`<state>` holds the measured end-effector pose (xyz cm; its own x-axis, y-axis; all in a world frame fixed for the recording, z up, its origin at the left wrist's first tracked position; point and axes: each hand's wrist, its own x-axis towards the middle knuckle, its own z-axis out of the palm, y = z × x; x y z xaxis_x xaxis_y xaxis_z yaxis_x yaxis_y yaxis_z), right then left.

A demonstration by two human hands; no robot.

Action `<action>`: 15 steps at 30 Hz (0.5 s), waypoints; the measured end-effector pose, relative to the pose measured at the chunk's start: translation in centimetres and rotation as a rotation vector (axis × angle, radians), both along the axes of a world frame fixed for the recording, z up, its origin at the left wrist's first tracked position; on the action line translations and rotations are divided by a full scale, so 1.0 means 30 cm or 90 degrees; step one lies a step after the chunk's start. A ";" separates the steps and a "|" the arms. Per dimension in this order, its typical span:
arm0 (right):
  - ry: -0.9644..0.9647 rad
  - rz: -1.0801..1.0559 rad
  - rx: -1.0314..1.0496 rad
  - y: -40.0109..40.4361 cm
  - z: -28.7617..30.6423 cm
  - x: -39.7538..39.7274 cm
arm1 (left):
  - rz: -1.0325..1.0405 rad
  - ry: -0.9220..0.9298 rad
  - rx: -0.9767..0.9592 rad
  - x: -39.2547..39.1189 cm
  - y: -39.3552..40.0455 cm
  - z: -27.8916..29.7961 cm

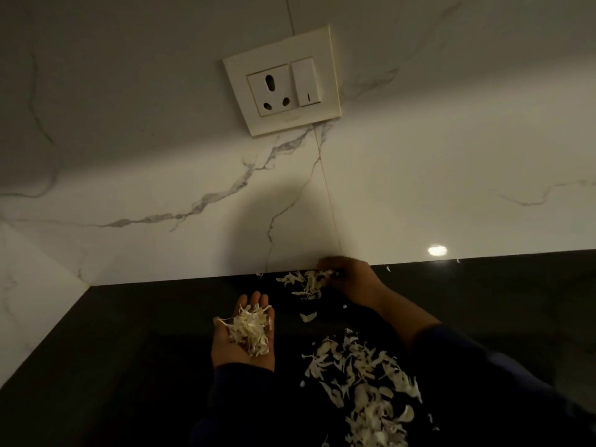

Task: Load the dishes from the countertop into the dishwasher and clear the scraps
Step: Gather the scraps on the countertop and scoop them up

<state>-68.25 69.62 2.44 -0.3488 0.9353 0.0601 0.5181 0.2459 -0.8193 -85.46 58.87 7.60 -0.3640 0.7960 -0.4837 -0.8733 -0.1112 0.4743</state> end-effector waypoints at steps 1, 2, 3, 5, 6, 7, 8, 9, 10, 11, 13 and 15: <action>-0.044 0.013 0.000 0.022 -0.015 -0.020 | -0.003 0.000 0.000 -0.010 0.001 0.001; -0.084 0.024 0.002 0.040 -0.028 -0.040 | -0.002 0.003 0.001 -0.021 0.004 0.000; -0.118 0.037 0.012 0.052 -0.035 -0.056 | 0.001 0.006 0.001 -0.031 0.009 -0.001; -0.168 0.072 0.036 0.059 -0.032 -0.079 | 0.011 0.013 0.000 -0.041 0.016 -0.001; -0.177 0.098 0.037 0.048 -0.022 -0.082 | 0.012 0.016 -0.002 -0.040 0.017 -0.002; -0.176 0.139 0.016 0.029 -0.011 -0.078 | 0.011 0.016 -0.003 -0.037 0.016 -0.006; -0.168 0.199 -0.021 0.000 0.002 -0.071 | 0.011 0.012 -0.002 -0.032 0.013 -0.010; -0.160 0.269 -0.069 -0.031 0.012 -0.061 | 0.010 0.011 -0.002 -0.029 0.011 -0.015; -0.143 0.333 -0.119 -0.059 0.025 -0.048 | 0.008 0.013 -0.002 -0.027 0.010 -0.019; -0.103 0.360 -0.154 -0.071 0.037 -0.037 | 0.007 0.019 -0.003 -0.028 0.010 -0.022; 0.026 0.284 -0.159 -0.046 0.059 -0.038 | 0.013 0.033 -0.003 -0.039 0.012 -0.025; 0.044 0.173 -0.074 0.017 0.056 -0.066 | 0.021 0.033 -0.003 -0.055 0.017 -0.026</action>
<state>-70.24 70.14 4.12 -0.5866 0.8098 -0.0098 0.3883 0.2707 -0.8809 -87.11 59.39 6.82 -0.4142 0.7813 -0.4670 -0.8438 -0.1372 0.5189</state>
